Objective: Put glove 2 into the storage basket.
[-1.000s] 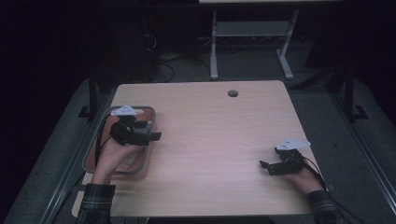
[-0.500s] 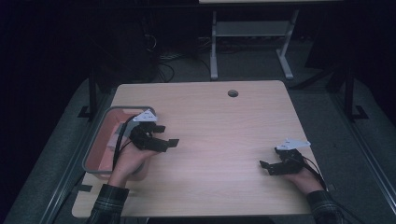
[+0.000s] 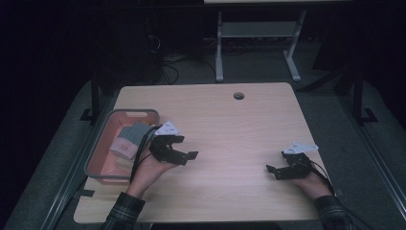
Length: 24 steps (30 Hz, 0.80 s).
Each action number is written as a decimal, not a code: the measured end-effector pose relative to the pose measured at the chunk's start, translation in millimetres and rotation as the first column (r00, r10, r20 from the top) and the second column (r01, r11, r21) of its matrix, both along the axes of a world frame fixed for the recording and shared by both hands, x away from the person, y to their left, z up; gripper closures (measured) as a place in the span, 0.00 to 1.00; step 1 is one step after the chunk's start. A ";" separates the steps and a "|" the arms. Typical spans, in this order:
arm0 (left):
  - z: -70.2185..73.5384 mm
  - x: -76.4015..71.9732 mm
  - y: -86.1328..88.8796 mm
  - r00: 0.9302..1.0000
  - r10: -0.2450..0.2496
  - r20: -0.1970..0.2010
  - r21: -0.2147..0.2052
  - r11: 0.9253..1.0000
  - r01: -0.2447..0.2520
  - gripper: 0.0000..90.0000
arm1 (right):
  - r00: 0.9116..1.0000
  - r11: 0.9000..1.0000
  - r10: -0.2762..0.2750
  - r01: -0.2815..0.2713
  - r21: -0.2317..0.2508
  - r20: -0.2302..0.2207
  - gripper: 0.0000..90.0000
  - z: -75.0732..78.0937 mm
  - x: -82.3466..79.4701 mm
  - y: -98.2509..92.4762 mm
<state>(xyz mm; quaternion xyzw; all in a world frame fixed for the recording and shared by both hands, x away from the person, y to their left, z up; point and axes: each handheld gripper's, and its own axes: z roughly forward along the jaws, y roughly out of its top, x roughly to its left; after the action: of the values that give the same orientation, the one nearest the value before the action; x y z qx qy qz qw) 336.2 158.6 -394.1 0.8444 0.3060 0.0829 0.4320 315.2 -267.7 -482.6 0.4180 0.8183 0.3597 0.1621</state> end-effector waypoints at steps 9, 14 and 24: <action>-27.2 -10.1 -20.7 0.999 -0.049 -0.023 0.059 0.997 0.051 0.17 | 1.000 1.000 0.000 0.000 0.000 0.001 0.14 0.0 0.0 0.0; -40.5 -15.6 -24.7 0.998 -0.063 -0.021 0.087 0.994 0.065 0.17 | 1.000 1.000 0.000 0.000 0.000 0.001 0.14 0.0 0.0 0.0; -68.5 -23.3 -35.9 0.996 -0.090 -0.030 0.146 0.985 0.093 0.17 | 1.000 1.000 -0.001 0.001 0.001 -0.001 0.14 0.0 -0.1 0.1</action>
<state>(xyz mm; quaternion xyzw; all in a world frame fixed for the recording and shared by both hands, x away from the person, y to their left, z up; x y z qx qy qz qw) 312.9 122.7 -462.6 0.8879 0.2648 0.0756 0.3685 315.2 -267.6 -482.6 0.4185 0.8181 0.3596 0.1618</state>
